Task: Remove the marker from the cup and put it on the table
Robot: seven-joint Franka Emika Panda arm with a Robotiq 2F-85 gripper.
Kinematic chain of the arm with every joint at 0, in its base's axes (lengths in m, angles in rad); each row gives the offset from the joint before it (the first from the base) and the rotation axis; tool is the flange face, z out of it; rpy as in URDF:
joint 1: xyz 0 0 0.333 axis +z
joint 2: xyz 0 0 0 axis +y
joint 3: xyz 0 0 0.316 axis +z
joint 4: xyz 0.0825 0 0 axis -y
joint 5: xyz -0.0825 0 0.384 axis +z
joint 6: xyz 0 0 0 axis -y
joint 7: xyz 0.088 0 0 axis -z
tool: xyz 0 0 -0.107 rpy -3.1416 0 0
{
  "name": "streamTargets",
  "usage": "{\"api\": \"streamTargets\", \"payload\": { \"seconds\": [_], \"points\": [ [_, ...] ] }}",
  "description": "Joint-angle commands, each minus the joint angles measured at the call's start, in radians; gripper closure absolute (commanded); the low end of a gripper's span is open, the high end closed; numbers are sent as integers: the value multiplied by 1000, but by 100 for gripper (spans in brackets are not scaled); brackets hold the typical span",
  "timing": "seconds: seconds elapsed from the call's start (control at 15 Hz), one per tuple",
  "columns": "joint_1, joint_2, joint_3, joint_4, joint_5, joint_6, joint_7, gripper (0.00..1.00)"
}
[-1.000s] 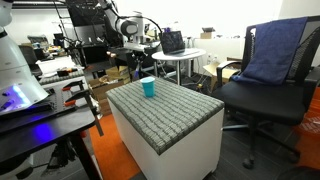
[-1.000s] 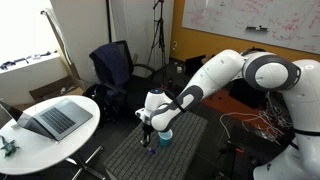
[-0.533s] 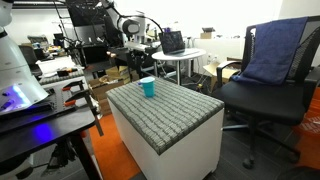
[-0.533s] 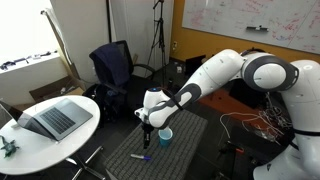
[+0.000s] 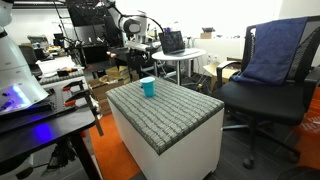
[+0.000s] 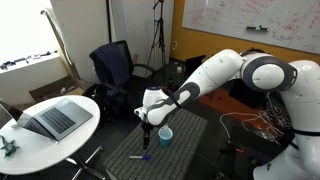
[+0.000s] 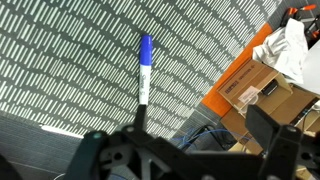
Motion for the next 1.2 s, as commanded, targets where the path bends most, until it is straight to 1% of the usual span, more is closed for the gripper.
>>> {"api": "streamTargets", "payload": {
  "seconds": [0.0, 0.13, 0.33, 0.53, 0.67, 0.73, 1.13],
  "points": [
    [14, 0, -18, 27, 32, -40, -33, 0],
    [15, -7, -20, 22, 31, -36, -30, 0],
    [44, -33, -57, 5, 13, -9, 17, 0],
    [54, -44, -76, 2, 14, -8, 20, 0],
    [54, -50, -79, 0, 18, -8, 17, 0],
    [52, -18, -73, 15, 20, -2, -6, 0],
    [55, -23, -78, 15, 19, -2, -6, 0]
  ]
}}
